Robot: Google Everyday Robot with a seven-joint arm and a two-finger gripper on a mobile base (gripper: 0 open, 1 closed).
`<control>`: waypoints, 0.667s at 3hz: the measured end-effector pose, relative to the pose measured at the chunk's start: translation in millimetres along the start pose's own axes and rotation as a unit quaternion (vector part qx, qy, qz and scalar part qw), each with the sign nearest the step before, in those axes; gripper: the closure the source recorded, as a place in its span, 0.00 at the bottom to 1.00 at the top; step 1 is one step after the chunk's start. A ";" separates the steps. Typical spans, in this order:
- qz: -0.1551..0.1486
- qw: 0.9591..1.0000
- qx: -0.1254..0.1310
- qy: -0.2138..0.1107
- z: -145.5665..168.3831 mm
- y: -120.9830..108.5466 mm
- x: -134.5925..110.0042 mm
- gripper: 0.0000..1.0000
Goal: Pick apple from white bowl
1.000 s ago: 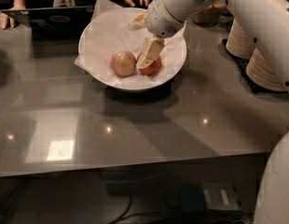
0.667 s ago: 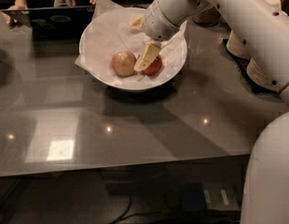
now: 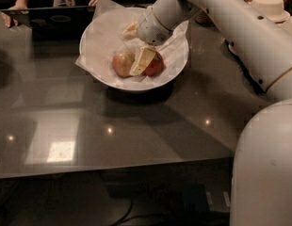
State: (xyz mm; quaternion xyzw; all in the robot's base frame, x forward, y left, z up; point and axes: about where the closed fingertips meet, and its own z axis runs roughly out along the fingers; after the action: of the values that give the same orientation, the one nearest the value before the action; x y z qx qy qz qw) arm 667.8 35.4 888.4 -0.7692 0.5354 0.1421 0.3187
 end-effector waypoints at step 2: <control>0.006 1.000 -0.017 -0.002 21.1 2.6 2.3 0.26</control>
Offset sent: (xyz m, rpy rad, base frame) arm 0.0027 0.0126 -0.0286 -0.0134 0.0508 0.0063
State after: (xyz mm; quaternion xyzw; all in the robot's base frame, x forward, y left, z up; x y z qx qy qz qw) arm 668.9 46.7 870.3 -0.7709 0.5366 0.1547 0.3064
